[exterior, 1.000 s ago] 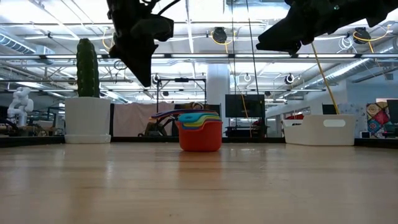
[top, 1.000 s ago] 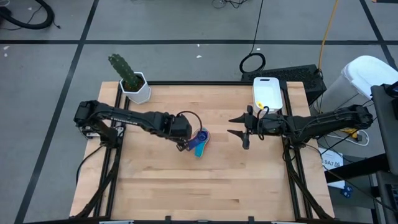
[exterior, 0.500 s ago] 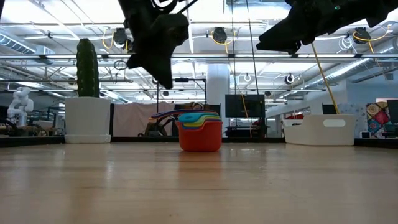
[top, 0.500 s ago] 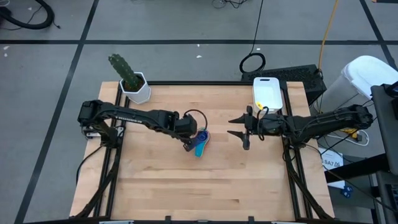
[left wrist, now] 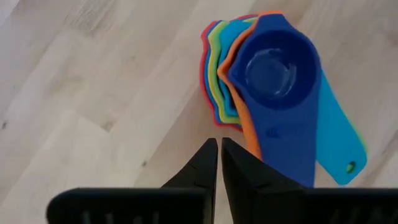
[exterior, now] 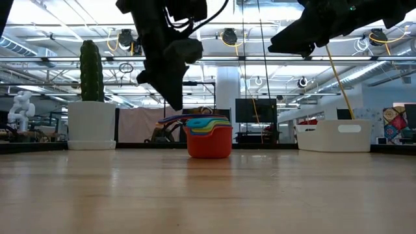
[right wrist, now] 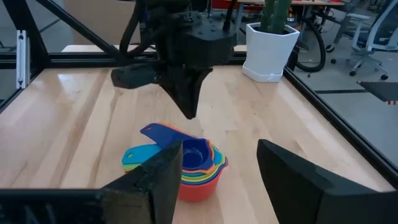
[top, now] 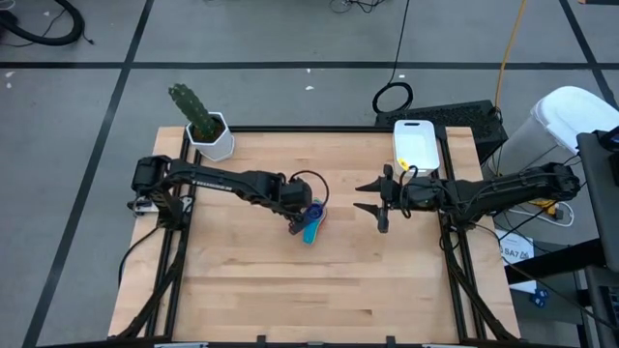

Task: Nest measuring cups in basket
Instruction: Adjust the stacked measuring cups on the table

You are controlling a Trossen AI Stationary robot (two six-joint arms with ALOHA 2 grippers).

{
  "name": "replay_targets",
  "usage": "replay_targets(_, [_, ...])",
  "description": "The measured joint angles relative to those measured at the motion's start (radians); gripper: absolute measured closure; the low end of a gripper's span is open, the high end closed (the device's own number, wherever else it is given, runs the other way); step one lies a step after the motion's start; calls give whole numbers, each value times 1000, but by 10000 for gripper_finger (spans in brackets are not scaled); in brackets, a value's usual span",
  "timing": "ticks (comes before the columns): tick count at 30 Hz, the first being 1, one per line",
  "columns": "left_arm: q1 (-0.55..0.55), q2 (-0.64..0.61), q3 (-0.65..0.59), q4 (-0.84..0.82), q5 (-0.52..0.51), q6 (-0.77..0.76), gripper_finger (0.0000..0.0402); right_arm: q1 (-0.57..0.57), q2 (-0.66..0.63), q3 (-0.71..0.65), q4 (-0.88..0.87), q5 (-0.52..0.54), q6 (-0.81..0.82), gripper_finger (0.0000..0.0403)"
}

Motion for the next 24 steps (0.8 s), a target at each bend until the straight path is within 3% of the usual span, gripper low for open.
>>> replay_targets(7, [1,4,0,-35,0,-10,398,0,0,-26,9,0,-17,204])
replay_targets(24, [-18,57,0,-115,57,-29,390,0,0,-32,30,1,-18,204])
